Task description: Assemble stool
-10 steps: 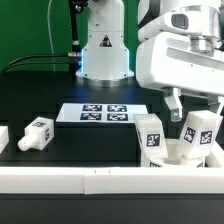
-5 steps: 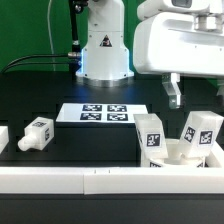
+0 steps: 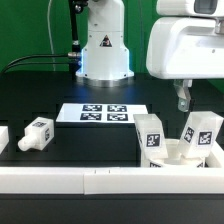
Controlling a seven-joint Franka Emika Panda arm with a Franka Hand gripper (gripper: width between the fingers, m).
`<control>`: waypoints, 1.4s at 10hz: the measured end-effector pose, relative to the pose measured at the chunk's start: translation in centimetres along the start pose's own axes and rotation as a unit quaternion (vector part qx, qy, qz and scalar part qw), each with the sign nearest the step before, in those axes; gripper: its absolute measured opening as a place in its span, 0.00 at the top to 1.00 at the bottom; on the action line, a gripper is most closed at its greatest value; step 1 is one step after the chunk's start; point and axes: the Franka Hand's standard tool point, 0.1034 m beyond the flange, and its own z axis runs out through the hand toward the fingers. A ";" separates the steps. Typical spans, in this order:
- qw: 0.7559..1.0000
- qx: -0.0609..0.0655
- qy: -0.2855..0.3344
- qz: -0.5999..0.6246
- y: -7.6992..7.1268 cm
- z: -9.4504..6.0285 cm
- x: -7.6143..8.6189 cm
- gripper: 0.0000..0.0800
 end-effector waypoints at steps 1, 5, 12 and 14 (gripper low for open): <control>0.999 -0.001 -0.002 -0.048 -0.1 0.0 0.2 0.19; 0.977 -0.010 -0.005 -0.212 0.0 0.3 0.2 0.19; 0.844 -0.041 -0.054 -0.532 -0.9 1.0 -0.2 0.19; 0.822 -0.042 -0.058 -0.565 -0.4 1.0 -0.2 0.19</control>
Offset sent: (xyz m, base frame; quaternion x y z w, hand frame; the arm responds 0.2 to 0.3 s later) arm -0.0110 0.0071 -0.0074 0.0209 0.0232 -0.1951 0.9803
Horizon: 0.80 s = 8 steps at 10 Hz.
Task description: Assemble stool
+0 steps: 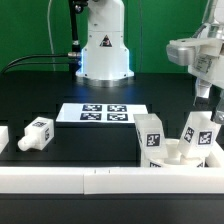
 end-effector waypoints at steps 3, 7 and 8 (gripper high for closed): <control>0.999 0.005 -0.008 -0.033 -0.1 1.1 -0.3 0.19; 1.000 0.007 -0.009 -0.004 0.0 1.7 -0.7 0.35; 0.999 0.007 -0.009 0.038 0.0 1.7 -0.7 0.52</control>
Offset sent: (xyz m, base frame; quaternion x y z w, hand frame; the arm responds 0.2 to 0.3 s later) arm 0.0111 0.0056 -0.0177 0.0115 0.0237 0.0057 0.9996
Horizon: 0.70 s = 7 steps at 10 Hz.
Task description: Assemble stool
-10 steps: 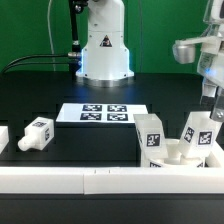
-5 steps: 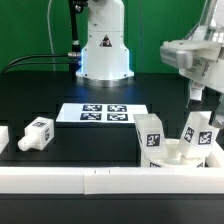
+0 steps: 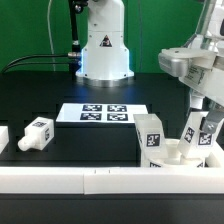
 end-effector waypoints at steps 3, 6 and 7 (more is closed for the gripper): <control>0.996 0.002 0.000 0.094 0.1 0.0 -0.3 0.58; 0.964 0.014 -0.008 0.264 0.5 0.4 -1.5 0.58; 0.943 0.024 -0.007 0.330 0.6 0.4 -1.9 0.58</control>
Offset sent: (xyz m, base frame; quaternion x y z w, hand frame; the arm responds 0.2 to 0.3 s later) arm 0.0208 -0.0388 -0.0026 0.0490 -0.0276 0.2355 0.9702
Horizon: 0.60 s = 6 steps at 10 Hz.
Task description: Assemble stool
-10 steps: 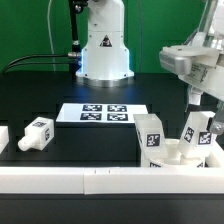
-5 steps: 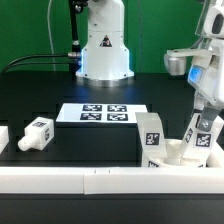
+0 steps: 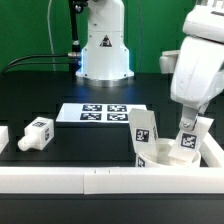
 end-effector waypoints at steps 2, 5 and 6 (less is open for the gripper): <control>0.998 0.008 -0.001 0.055 0.0 0.0 -0.1 0.58; 0.990 0.010 -0.001 0.144 -0.1 0.0 -0.1 0.58; 0.969 0.025 0.002 0.247 0.0 0.1 -0.1 0.58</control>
Offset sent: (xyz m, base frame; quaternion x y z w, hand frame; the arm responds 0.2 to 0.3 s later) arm 0.0000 0.0000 0.0000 0.0000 0.0000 0.1938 0.9810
